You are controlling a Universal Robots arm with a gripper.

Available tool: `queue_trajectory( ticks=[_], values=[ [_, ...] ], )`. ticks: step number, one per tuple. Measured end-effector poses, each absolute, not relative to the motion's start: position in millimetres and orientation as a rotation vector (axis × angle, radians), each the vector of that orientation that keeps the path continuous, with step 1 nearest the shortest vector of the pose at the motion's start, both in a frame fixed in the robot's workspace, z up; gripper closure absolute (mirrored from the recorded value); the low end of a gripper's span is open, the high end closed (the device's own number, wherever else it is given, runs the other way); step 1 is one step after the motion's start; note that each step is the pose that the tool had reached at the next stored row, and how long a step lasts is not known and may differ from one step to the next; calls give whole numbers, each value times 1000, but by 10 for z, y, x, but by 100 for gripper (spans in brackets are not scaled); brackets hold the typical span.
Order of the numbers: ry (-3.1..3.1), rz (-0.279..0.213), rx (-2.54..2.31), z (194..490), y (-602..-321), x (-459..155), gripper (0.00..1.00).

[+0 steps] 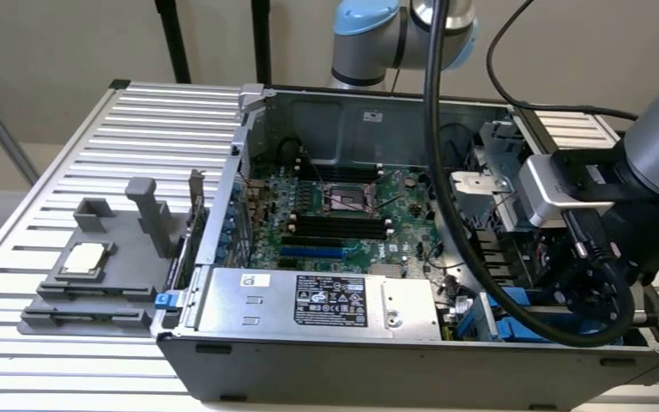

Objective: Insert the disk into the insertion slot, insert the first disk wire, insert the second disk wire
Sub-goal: 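Insert the second disk wire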

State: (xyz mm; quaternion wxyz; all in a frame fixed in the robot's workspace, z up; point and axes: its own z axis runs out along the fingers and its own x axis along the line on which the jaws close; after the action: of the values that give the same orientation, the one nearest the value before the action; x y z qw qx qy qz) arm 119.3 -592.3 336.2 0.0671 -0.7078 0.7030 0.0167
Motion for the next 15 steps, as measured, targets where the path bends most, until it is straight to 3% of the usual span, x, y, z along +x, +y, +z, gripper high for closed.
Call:
queue_trajectory(
  ticks=[9, 11, 13, 15],
  values=[
    [2118, 50, -2134, 3460, -5924, 1092, 75],
    [2117, 49, -2135, 3469, -5924, 1046, 78],
    [2116, 46, -2134, 3469, -5925, 1021, 89],
    [2115, 46, -2133, 3469, -5925, 1021, 89]
  ],
)
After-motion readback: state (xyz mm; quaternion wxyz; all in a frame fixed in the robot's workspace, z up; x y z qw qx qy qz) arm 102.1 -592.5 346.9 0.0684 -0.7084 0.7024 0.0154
